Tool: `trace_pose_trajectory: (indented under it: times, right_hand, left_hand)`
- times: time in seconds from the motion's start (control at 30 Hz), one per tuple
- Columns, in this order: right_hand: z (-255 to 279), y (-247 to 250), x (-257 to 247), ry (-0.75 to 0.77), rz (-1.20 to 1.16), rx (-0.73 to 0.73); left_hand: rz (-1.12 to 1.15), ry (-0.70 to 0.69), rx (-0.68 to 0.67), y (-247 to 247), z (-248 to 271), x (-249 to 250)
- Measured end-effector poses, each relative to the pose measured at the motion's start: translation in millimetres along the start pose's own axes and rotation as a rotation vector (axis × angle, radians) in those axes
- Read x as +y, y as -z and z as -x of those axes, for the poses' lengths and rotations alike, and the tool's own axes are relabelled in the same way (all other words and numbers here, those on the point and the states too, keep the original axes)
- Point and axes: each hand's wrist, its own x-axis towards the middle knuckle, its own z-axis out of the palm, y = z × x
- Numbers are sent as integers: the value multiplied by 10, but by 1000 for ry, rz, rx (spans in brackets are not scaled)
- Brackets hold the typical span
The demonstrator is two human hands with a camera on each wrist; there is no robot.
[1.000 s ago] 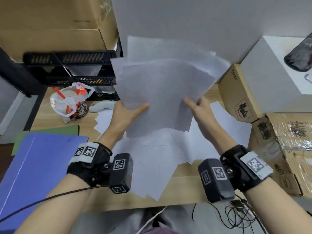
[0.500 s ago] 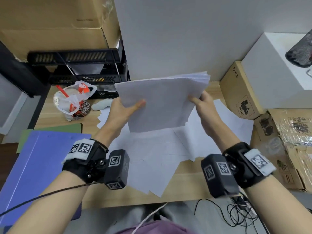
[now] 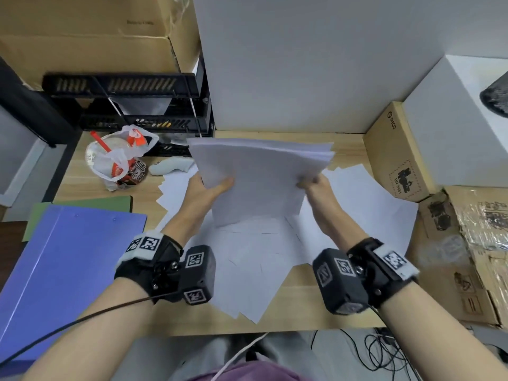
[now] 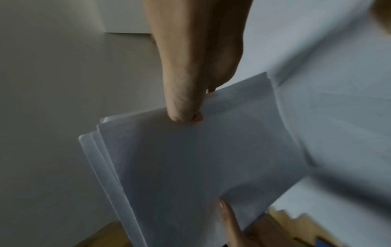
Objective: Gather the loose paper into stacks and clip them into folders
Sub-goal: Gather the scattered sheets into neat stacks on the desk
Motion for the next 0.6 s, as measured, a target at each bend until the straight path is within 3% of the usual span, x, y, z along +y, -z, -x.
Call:
trace_pose_trajectory:
  times: [0.13, 0.27, 0.33, 0.43, 0.5, 0.6]
  right_hand:
    - [-51, -170, 307, -125, 164, -152]
    - [-168, -35, 237, -4, 505, -85]
    - [-183, 82, 291, 2, 617, -46]
    - [-122, 200, 563, -106, 623, -27]
    - [-56, 260, 803, -172, 587, 3]
    - [17, 293, 1024, -281, 514, 43]
  left_hand:
    - [-86, 122, 135, -38, -7, -269]
    - [-133, 105, 37, 260, 37, -362]
    - [-254, 133, 76, 540, 77, -549]
    - [-515, 349, 161, 1080, 193, -1030]
    - [-672, 490, 94, 1276, 315, -1323]
    - [-762, 526, -19, 1153, 456, -1462]
